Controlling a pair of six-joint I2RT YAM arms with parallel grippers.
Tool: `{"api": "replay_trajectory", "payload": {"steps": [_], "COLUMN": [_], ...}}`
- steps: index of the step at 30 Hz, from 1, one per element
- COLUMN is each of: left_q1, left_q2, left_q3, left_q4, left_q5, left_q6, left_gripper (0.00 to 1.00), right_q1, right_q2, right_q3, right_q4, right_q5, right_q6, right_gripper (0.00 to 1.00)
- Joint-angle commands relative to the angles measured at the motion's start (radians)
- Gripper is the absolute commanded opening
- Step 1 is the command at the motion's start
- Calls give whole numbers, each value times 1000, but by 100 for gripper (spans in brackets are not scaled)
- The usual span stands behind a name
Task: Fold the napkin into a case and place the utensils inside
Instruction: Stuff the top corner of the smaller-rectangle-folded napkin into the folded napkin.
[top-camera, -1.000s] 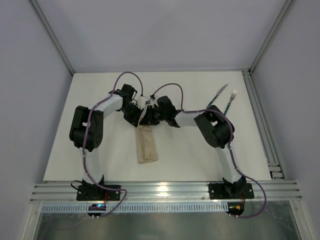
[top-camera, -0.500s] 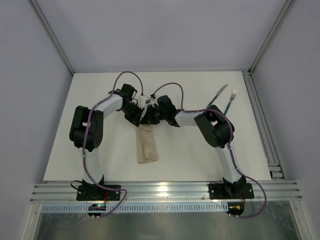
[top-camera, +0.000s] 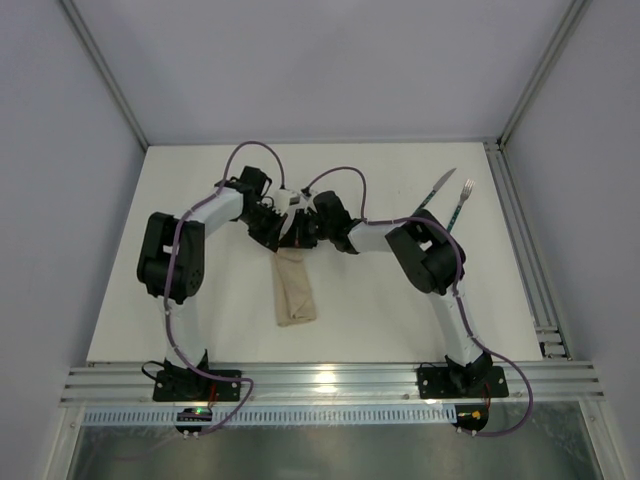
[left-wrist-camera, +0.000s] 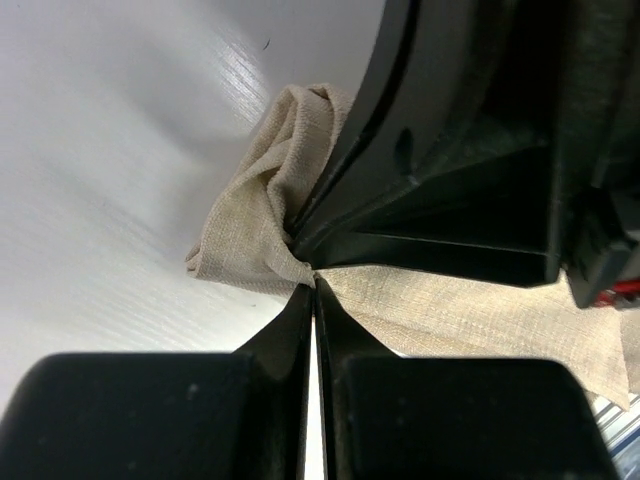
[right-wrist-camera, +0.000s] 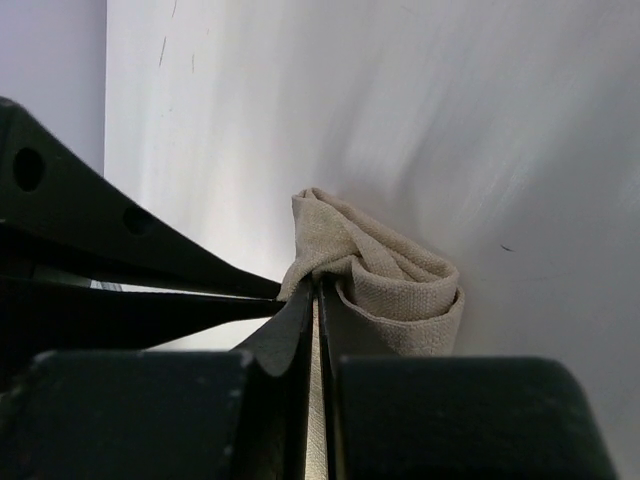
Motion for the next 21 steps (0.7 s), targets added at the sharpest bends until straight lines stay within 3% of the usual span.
{"api": "replay_trajectory", "payload": {"steps": [1, 9, 15, 21], "left_q1": [-9, -7, -7, -7], "left_q2": [-76, -66, -13, 33], "left_q3": [29, 42, 30, 19], "left_q4": [37, 29, 26, 43], "left_q5": [112, 111, 131, 67], "left_q6": [-19, -22, -25, -16], "left_gripper": [0, 0, 0, 0], "right_q1": [10, -1, -7, -7], "right_q2": [22, 64, 59, 48], "right_q3": [33, 6, 4, -14], "right_q4": [94, 144, 281, 338], "right_q5": [-5, 10, 15, 89], "right_q6": [57, 149, 234, 321], "right_gripper": [4, 4, 4, 4]}}
